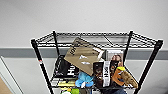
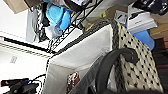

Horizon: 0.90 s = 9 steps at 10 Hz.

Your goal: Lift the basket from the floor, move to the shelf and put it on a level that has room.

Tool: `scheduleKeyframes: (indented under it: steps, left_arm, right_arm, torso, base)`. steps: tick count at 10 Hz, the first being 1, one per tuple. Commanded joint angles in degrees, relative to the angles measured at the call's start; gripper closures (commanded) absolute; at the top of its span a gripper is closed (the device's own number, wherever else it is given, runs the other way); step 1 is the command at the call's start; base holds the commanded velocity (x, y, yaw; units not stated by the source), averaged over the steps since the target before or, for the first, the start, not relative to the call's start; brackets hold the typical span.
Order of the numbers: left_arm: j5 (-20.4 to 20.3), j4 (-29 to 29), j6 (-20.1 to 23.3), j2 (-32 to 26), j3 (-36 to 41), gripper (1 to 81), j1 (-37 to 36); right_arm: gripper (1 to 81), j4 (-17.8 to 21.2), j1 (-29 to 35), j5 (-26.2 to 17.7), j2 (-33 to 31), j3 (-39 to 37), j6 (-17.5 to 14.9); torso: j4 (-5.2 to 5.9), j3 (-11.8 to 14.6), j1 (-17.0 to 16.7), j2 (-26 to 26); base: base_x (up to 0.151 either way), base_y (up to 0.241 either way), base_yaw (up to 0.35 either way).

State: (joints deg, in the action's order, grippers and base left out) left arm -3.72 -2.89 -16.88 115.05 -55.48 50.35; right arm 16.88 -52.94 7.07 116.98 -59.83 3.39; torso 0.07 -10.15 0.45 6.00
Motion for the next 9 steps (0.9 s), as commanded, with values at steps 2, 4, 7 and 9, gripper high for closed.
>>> scheduleKeyframes:
  steps: [2, 4, 7, 9]
  left_arm:
    - [-0.50, 0.87, 0.10, -5.27, 8.98, 81.1, -10.65]
    - [-0.41, 0.87, -0.86, -6.57, 10.72, 81.1, -12.15]
    - [0.03, 0.87, -2.54, -8.34, 13.73, 81.1, -15.40]
    - [0.11, 0.78, -3.24, -9.75, 16.28, 81.1, -17.78]
  right_arm:
    - [81.1, 0.25, 11.57, -0.74, -5.85, 10.43, 0.83]
    - [81.1, 1.48, 13.69, -0.83, -7.17, 12.63, 0.83]
    - [81.1, 2.80, 17.11, -1.09, -8.75, 15.63, 0.83]
    - [81.1, 4.12, 19.84, -1.09, -10.42, 18.53, 0.83]
  torso:
    - [0.00, 0.00, 0.00, 0.00]
    - [0.00, 0.00, 0.00, 0.00]
    - [0.00, 0.00, 0.00, 0.00]
    - [0.00, 0.00, 0.00, 0.00]
  base:
    - [0.000, 0.000, 0.000]
    - [0.000, 0.000, 0.000]
    - [0.000, 0.000, 0.000]
    - [0.000, 0.000, 0.000]
